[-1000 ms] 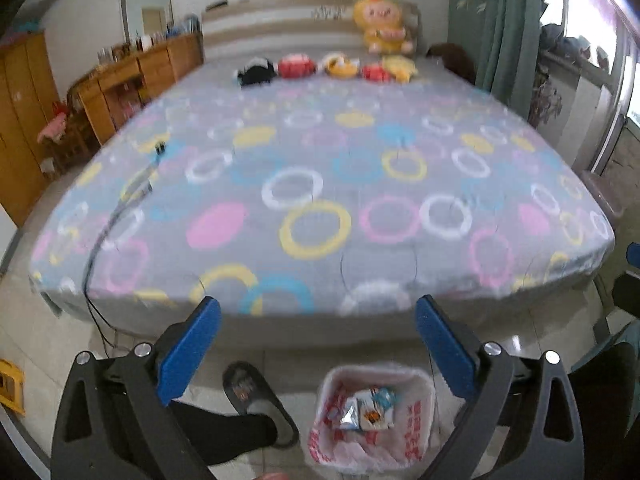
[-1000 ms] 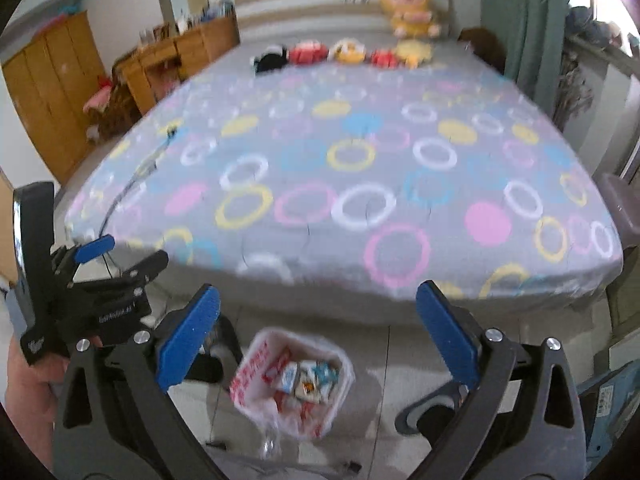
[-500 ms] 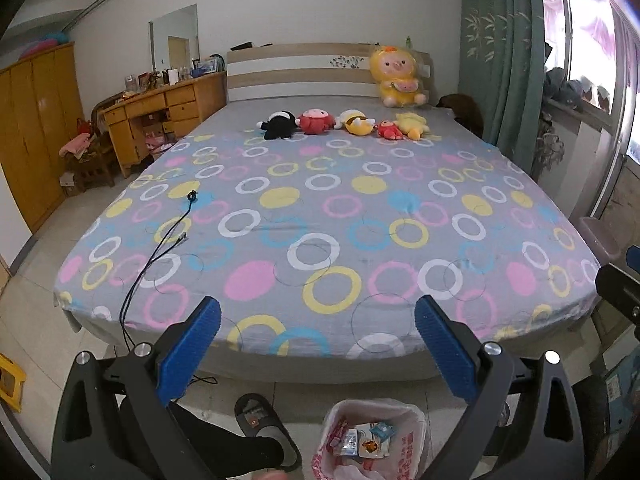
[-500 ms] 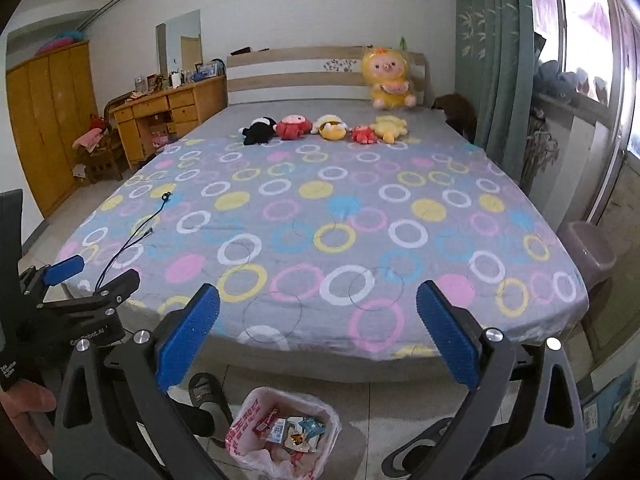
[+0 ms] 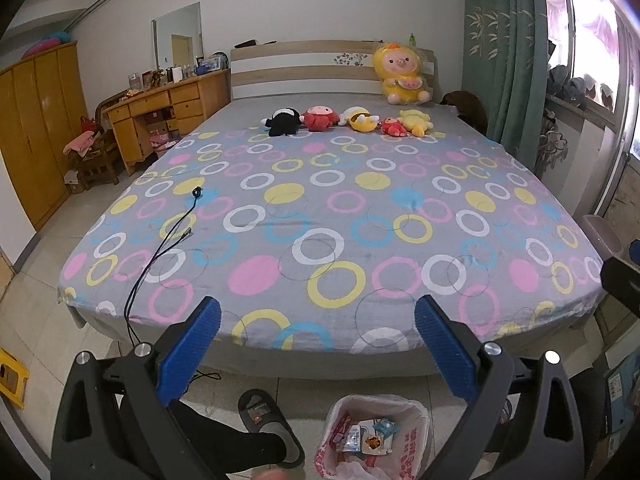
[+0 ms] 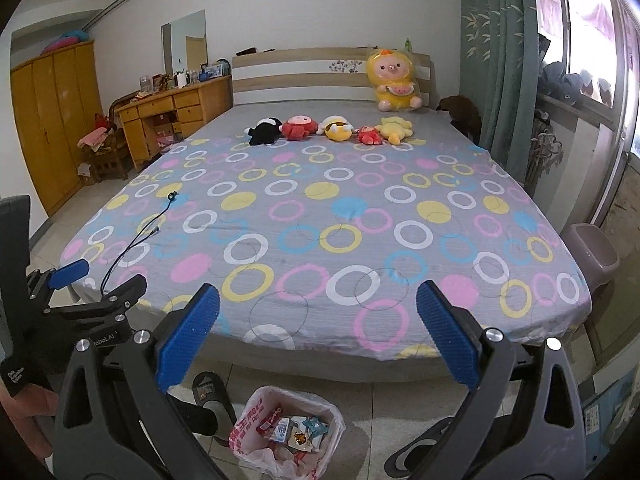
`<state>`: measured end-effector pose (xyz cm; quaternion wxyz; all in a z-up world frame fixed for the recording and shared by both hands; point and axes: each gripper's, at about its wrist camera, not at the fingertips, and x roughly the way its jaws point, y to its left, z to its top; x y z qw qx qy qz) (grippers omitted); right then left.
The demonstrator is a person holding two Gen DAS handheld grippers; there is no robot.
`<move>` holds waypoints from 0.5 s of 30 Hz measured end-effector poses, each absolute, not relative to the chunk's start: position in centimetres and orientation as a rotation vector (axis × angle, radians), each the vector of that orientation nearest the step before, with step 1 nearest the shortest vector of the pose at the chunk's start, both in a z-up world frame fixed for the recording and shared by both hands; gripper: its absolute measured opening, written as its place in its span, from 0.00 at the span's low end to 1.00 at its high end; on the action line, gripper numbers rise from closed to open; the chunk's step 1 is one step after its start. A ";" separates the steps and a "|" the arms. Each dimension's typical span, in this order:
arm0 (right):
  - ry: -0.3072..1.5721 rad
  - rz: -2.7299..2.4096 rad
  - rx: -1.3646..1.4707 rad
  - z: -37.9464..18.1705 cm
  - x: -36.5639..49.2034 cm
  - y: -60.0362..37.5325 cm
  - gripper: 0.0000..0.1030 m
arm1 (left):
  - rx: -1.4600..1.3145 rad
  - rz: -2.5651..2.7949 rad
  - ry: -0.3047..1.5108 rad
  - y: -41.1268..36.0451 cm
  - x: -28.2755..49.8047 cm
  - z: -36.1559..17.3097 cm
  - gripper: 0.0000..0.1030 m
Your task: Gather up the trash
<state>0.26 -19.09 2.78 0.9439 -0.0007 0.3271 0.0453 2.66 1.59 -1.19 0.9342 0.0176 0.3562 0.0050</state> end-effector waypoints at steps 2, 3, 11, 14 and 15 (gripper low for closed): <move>0.668 0.095 0.000 2.7 0.2 -19.0 0.93 | 0.041 0.012 0.731 1.6 2.6 -1.2 0.92; 0.668 0.095 0.001 2.8 0.0 -19.0 0.93 | 0.040 0.012 0.730 1.6 2.5 -1.3 0.92; 0.677 0.099 0.000 2.6 0.2 -18.5 0.93 | 0.042 0.025 0.730 2.2 1.9 -1.6 0.92; 0.677 0.101 0.002 2.5 0.2 -18.3 0.93 | 0.042 0.028 0.729 2.5 1.8 -1.6 0.92; 0.676 0.100 0.000 2.5 0.2 -18.4 0.93 | 0.040 0.029 0.726 2.7 1.7 -1.5 0.92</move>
